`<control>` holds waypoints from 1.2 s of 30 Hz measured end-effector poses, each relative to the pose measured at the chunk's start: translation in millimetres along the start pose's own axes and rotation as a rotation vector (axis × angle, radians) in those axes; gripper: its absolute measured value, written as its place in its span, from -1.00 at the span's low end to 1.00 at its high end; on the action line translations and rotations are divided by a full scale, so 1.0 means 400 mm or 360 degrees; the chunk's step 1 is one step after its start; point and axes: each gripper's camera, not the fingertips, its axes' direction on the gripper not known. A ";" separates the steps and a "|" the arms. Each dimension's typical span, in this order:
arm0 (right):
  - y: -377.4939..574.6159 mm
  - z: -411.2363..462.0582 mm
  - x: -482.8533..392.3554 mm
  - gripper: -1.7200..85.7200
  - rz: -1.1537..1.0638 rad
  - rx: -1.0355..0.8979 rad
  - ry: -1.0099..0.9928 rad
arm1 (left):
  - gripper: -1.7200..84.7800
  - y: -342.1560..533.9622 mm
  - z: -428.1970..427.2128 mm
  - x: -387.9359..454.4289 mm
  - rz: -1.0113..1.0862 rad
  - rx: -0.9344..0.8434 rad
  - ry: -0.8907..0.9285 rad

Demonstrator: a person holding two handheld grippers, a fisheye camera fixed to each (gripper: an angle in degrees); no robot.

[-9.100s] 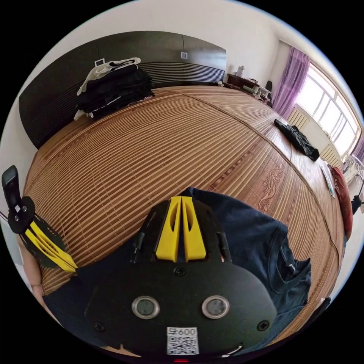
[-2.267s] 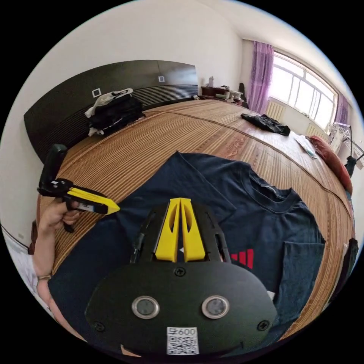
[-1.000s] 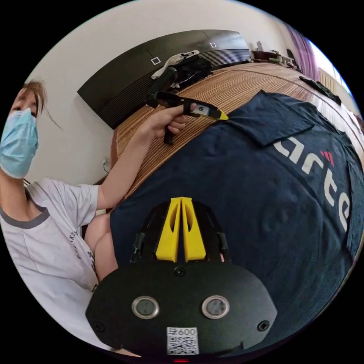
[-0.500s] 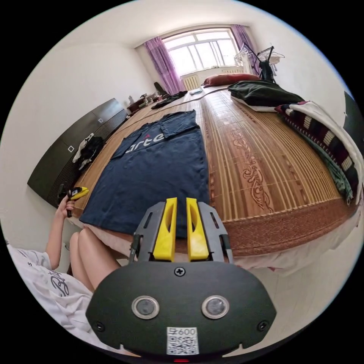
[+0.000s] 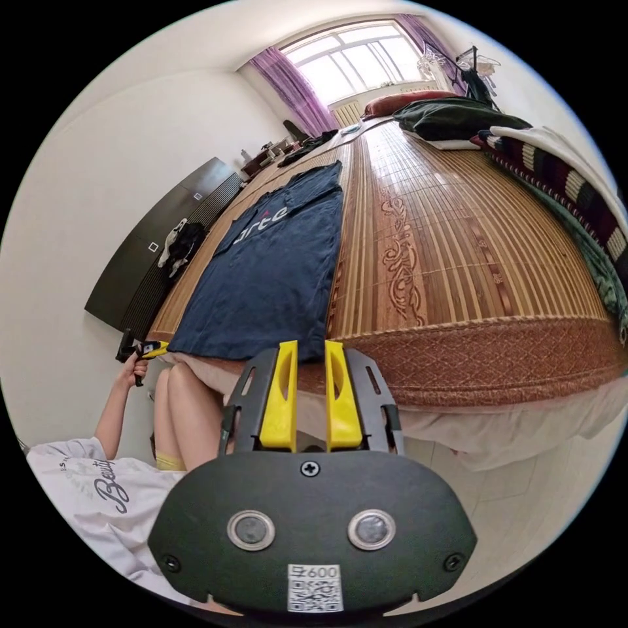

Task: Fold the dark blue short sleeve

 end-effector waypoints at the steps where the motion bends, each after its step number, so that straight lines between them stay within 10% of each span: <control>1: 0.006 0.007 -0.006 -0.88 0.0000 -0.0028 -0.0025 | -0.86 0.012 0.003 -0.001 0.0006 0.0002 0.0004; 15: 0.061 0.000 -0.041 -0.97 -0.0005 -0.0095 0.0222 | -0.89 0.158 0.000 -0.008 0.0138 0.0004 -0.0020; 21: -0.005 0.015 -0.340 -0.98 -0.0439 0.0351 0.0382 | -0.79 0.195 -0.014 -0.075 0.0104 0.0016 0.0132; 26: -0.263 0.406 -0.719 -0.98 -0.0965 0.0205 -0.0139 | -0.84 0.218 0.053 -0.112 0.0125 -0.0056 0.0328; 36: -0.592 1.135 -1.078 -0.98 -0.1113 -0.0289 0.0074 | -0.91 0.338 0.051 -0.136 0.0171 0.0126 0.0317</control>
